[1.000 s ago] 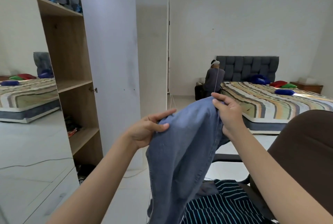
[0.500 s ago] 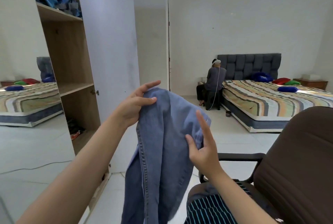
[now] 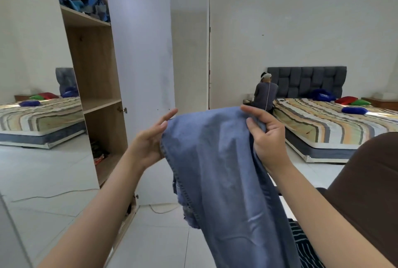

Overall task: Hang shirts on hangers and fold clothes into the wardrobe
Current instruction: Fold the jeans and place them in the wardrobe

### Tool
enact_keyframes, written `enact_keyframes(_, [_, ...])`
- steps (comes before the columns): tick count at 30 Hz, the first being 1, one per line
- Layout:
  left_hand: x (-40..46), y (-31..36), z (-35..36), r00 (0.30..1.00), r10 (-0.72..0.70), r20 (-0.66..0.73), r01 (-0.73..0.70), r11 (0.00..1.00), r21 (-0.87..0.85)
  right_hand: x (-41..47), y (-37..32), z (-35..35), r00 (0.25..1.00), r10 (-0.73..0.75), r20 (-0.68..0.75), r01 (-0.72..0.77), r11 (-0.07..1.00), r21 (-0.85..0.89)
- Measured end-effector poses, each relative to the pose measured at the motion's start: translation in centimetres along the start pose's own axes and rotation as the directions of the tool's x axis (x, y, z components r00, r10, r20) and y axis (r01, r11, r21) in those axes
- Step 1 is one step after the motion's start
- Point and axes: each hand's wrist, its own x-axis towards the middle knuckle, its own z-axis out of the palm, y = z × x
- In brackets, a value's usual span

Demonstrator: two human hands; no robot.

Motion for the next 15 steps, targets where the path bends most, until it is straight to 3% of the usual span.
enact_keyframes(4, [-1.0,-4.1,1.3,0.989,0.12,0.086,-0.101,0.974,-0.205,1.1,-0.1,0.1,0.999,-0.017,-0.042,0.016,0.999,-0.031])
enact_keyframes(8, [-1.4,-7.2,2.9,0.976,0.214,0.051,-0.185,0.923,-0.337,1.6,-0.1,-0.6,0.996,-0.017,-0.09,0.006,0.993,-0.114])
enact_keyframes(11, [-1.5,-7.8,4.7,0.986,0.168,0.017,-0.162,0.97,-0.184,1.3,-0.2,-1.1,0.993,-0.003,-0.117,-0.017,0.986,-0.168])
enact_keyframes(15, [-0.5,-7.8,6.7,0.986,0.102,-0.132,-0.094,0.993,0.068,0.8,-0.3,-2.3,0.994,0.048,-0.096,-0.064,0.984,-0.166])
